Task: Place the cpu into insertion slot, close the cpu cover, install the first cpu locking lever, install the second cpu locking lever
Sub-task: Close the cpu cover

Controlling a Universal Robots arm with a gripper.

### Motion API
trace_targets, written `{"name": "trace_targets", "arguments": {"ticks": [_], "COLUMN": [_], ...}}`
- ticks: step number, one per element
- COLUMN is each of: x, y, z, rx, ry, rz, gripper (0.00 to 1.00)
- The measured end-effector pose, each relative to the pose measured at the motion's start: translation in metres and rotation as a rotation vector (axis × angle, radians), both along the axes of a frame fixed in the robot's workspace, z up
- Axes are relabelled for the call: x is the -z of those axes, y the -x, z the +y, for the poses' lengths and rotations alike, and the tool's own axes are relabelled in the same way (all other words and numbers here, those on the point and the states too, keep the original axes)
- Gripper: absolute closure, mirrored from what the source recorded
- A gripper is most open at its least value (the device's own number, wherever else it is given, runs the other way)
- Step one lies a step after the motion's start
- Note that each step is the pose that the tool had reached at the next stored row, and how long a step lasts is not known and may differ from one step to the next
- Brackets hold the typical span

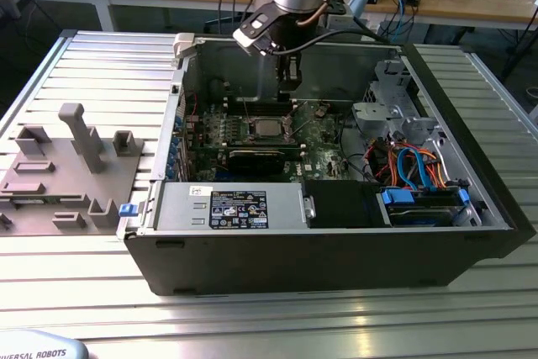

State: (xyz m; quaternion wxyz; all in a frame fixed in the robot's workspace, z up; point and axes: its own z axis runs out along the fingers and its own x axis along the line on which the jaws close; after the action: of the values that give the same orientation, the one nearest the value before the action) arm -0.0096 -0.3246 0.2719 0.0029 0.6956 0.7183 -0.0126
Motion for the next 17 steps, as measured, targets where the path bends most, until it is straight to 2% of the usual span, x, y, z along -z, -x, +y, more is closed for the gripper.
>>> {"name": "trace_targets", "arguments": {"ticks": [17], "x": [0.0000], "y": [-0.0113], "z": [0.0001], "rx": [0.000], "ry": [0.0007], "rz": [0.0000], "gripper": [0.89]}}
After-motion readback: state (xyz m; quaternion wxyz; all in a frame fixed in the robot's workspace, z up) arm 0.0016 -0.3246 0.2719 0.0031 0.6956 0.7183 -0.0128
